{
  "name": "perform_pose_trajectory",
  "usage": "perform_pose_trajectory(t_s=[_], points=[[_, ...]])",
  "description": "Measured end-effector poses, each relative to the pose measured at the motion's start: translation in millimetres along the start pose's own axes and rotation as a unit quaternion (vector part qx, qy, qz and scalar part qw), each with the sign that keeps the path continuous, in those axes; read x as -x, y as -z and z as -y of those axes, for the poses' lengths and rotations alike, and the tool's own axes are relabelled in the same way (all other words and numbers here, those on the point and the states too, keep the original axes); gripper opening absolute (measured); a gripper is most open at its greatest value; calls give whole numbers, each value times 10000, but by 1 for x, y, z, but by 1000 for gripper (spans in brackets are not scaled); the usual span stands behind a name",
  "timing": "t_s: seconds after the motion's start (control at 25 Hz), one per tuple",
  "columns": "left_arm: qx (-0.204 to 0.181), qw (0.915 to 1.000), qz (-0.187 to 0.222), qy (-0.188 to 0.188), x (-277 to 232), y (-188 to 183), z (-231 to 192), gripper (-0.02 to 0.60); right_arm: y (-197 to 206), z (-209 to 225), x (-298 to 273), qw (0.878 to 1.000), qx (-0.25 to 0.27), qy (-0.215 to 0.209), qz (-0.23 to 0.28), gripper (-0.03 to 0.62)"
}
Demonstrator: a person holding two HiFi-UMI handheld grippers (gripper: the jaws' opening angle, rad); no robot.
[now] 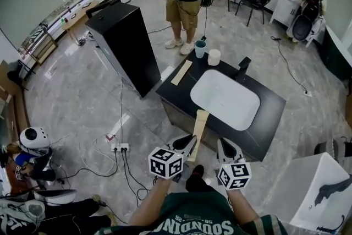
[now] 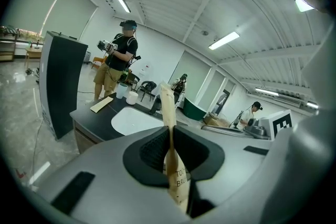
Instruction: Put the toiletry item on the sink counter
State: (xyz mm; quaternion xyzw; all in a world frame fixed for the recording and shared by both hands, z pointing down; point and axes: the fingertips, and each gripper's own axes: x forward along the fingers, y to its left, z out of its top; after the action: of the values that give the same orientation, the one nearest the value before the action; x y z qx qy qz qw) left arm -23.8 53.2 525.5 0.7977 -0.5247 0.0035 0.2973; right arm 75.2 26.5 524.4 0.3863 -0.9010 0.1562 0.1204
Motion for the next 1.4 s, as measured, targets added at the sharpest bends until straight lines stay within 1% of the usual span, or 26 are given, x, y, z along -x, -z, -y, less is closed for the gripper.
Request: perform_pose_trajectory(t_s=[0.24,0.48,0.72,0.88,1.08,1.2,1.4], points=[[105,9999,-9,-49,-30,-18,-24,43,-15,18,-34,10000,-1,-46,-42,43],[157,9998,-103,-66,-50,-28,-44,43,-27,36,-59,10000,-49,23,-54,43],[97,9999,-140,-5,-86,-50,-71,43,-40,58,-92,9998,-131,149,-24,43],[-21,9995,-239,215,-122,-73,-92,43,-63,79,-124,9990,-176,402,118,43],[-213,9971,-460,569,-167,-106,-128,43,-86,101,-173,9962,-291,795,197,43],[-273,9947,-630,771,-190,-124,-151,43,-99,108,-202,9941,-354,1002,209,43],[-327,9899,-857,1078,-215,-144,-187,43,-110,110,-241,9897,-454,1343,211,43]])
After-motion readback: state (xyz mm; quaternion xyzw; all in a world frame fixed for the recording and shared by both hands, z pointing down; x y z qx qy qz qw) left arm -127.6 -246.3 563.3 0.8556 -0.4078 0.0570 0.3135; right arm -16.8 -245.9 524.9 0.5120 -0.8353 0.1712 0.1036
